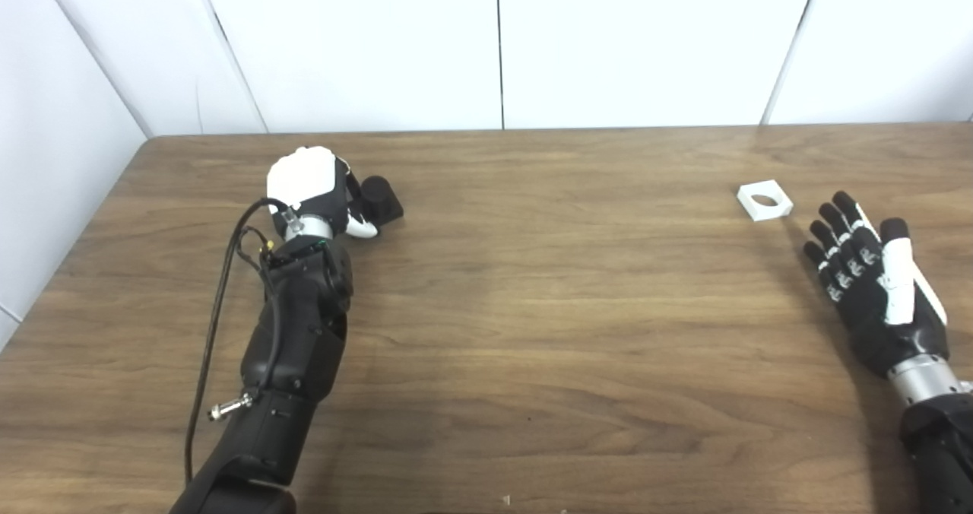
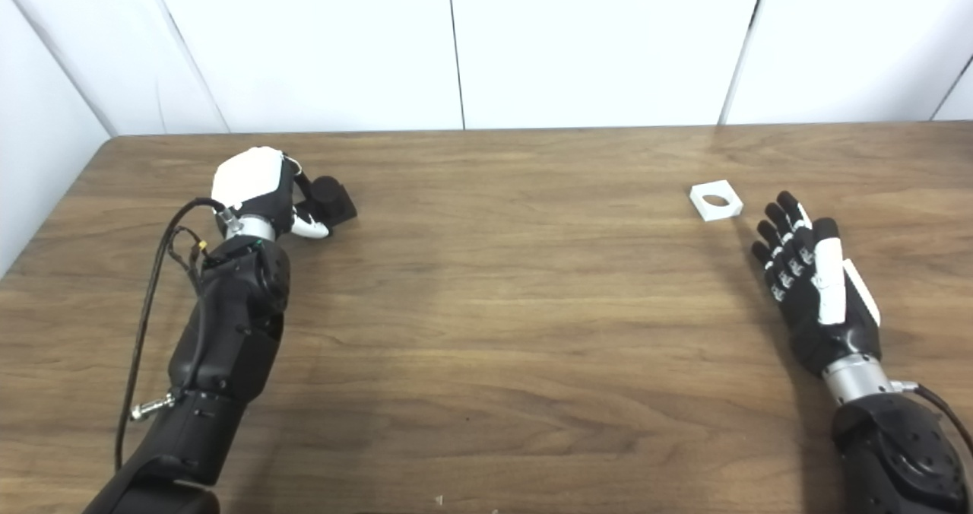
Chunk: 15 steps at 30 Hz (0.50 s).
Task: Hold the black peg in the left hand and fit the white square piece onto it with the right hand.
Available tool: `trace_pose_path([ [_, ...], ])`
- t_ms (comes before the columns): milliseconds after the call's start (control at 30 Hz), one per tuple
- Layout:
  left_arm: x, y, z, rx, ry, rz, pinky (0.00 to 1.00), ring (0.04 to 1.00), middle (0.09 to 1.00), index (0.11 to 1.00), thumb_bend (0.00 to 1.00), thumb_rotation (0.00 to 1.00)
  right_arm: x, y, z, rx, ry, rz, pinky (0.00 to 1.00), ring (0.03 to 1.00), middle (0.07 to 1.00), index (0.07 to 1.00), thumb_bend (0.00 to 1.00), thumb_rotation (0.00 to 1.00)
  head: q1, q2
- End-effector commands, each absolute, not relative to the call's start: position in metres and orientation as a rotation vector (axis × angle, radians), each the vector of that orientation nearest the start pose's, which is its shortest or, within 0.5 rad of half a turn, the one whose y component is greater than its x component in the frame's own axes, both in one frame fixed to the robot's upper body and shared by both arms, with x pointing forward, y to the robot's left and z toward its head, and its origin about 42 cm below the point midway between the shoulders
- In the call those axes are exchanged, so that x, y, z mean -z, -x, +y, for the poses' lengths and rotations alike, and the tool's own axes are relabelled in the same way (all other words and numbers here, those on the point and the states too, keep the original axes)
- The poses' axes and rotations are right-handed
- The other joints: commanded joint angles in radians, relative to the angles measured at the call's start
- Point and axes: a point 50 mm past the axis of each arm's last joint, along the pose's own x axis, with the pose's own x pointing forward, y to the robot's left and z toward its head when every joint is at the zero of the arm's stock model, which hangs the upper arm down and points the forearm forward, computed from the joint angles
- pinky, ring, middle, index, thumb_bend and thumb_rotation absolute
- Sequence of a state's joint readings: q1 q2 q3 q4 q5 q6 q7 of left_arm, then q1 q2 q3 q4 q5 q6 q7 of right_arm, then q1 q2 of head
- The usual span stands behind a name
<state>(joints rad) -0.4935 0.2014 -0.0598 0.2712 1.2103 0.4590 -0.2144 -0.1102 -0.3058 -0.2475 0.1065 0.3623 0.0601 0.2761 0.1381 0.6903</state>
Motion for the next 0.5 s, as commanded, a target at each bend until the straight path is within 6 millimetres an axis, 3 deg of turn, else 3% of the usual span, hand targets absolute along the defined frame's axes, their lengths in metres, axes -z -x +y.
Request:
trace_pose_path([
  [0,-0.194,-0.4379,0.2671,-0.21,-1.365,0.257,1.0,1.0,0.92,0.487,0.52,0.06,-0.1192,-0.3065,-0.3675,-0.045,-0.094,-0.011,1.0,1.0,1.0,1.0,0.61,1.0,0.0,0.001],
  [467,-0.1935,-0.4293,0.2609,-0.155,-1.324,0.21,1.0,1.0,0.919,0.497,0.52,0.06,-0.1214,-0.3078,-0.3635,-0.044,-0.097,-0.005,1.0,1.0,1.0,1.0,0.6,1.0,-0.002,0.0],
])
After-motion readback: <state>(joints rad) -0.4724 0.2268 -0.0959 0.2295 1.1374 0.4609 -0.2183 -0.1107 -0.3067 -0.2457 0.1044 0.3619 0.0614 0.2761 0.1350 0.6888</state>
